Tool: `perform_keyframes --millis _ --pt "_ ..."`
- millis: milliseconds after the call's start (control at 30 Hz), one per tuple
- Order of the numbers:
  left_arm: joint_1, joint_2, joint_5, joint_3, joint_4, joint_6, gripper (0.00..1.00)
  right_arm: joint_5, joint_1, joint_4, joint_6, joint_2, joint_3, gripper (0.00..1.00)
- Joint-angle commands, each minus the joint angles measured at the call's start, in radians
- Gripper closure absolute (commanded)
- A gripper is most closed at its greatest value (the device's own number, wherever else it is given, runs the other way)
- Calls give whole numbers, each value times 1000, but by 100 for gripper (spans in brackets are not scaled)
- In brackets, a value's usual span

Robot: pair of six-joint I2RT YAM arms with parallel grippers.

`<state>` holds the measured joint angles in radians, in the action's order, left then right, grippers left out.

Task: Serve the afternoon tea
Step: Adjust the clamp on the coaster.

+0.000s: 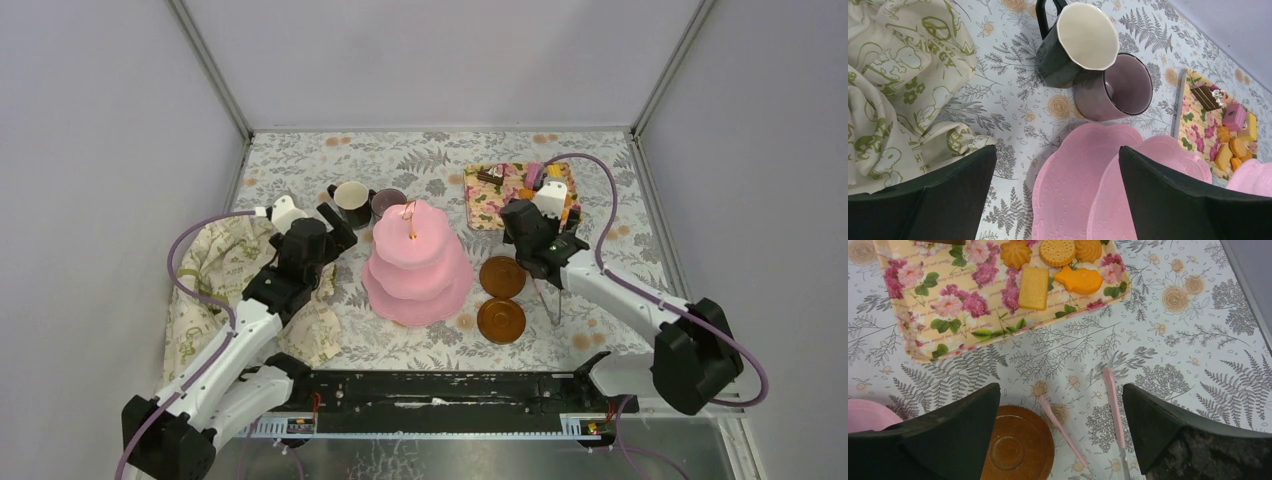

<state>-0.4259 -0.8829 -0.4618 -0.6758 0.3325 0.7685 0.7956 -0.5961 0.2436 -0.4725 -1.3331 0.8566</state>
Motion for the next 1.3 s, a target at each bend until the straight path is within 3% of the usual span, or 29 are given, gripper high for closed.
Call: perform_keyframes --millis 0,100,200,733,1267 --pt "-8 29 29 9 13 2 0 -7 -10 67 -60 116 -13 1" --pt "-10 33 47 2 21 -3 0 -52 -10 76 -82 168 -52 1" --pt "-10 42 68 -2 28 -11 0 -97 -10 96 -110 192 -72 8" --pt "-11 101 127 39 31 -12 0 -246 -10 155 -196 118 -134 19" --pt "-11 137 160 40 43 -2 2 -235 14 146 -225 27 -156 27"
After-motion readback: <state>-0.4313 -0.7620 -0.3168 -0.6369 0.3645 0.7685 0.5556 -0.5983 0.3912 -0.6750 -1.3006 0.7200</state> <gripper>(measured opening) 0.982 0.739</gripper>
